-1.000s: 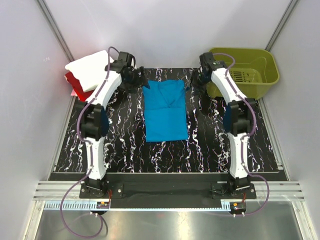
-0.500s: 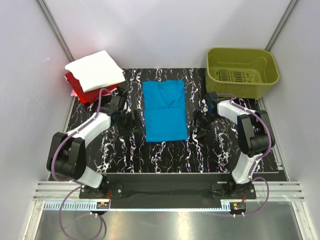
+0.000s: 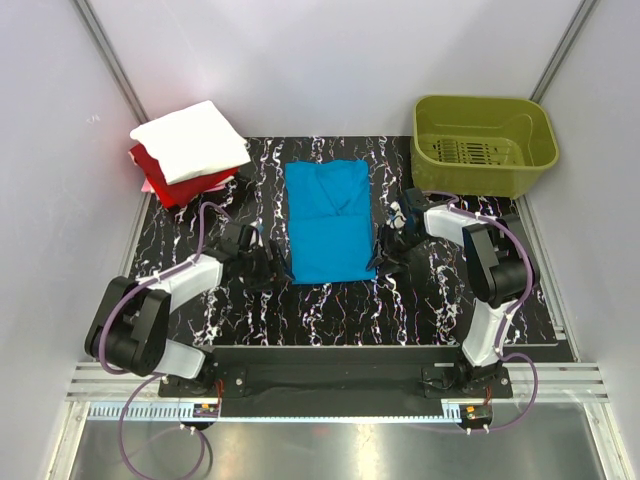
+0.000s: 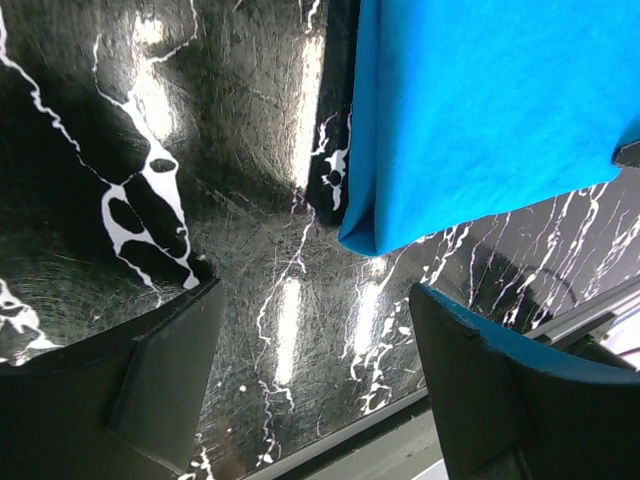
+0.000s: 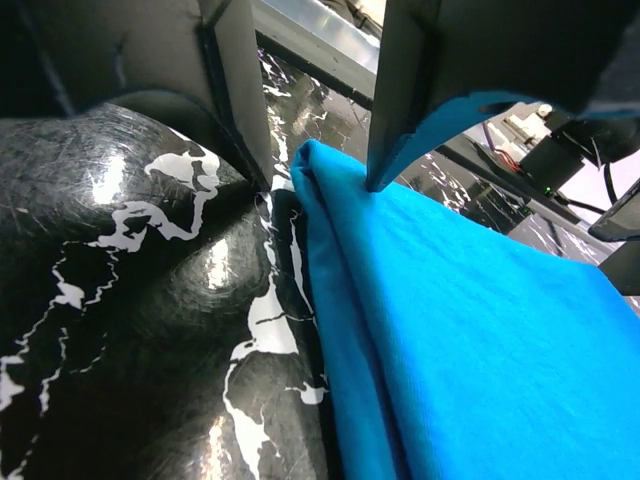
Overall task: Fold and stack the t-shirts
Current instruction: Fold the tshirt
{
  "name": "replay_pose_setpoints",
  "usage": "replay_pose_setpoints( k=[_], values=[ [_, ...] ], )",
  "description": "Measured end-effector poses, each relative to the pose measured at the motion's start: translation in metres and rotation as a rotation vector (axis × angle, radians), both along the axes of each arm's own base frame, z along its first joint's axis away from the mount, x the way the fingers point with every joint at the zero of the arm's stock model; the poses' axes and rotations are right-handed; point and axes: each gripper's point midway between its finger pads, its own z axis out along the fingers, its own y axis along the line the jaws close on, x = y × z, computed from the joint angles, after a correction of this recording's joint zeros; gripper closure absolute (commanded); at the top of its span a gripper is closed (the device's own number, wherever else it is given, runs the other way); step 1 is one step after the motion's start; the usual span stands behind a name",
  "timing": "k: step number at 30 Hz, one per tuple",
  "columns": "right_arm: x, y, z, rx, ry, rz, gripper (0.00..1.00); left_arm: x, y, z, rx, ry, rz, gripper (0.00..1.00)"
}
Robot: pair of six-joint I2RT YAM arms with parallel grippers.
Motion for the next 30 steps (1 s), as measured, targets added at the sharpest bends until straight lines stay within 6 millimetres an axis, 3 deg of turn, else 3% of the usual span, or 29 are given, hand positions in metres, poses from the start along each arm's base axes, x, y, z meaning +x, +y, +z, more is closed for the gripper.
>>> replay_pose_setpoints(
  k=[3,8,13,24,28,30],
  values=[
    [0.0,0.001,-0.001,0.0,0.0,0.003,0.55,0.001,-0.003,-0.002,-0.015,-0.009,0.011,0.23],
    [0.001,0.002,-0.004,-0.011,-0.006,0.014,0.72,0.003,-0.009,-0.002,-0.041,-0.032,0.018,0.28],
    [0.0,0.003,-0.007,-0.014,0.0,0.021,0.81,0.005,-0.019,-0.004,-0.067,-0.038,0.017,0.39],
    [0.001,0.003,-0.007,-0.013,-0.002,0.021,0.82,0.003,-0.031,-0.013,-0.092,-0.029,0.009,0.62],
    [0.0,0.003,-0.007,-0.013,-0.002,0.022,0.83,0.005,-0.035,-0.015,-0.109,-0.032,0.008,0.62],
    [0.001,0.003,-0.007,-0.013,-0.003,0.023,0.83,0.007,-0.037,-0.015,-0.118,-0.036,0.004,0.54]
  ],
)
